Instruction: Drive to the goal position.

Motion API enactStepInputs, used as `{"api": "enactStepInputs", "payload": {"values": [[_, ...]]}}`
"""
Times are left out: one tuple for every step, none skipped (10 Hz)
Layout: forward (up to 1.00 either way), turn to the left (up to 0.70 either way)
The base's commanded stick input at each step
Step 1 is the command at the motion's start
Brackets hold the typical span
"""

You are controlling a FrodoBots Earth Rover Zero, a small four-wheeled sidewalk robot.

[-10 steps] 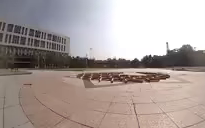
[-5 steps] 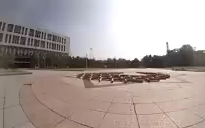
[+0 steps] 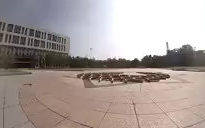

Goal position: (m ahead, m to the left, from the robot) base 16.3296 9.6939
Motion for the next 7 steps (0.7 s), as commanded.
{"api": "enactStepInputs", "payload": {"values": [[0.05,0.0],[0.05,0.0],[0.05,0.0],[0.05,0.0],[0.05,0.0],[0.05,0.0],[0.04,0.0]]}}
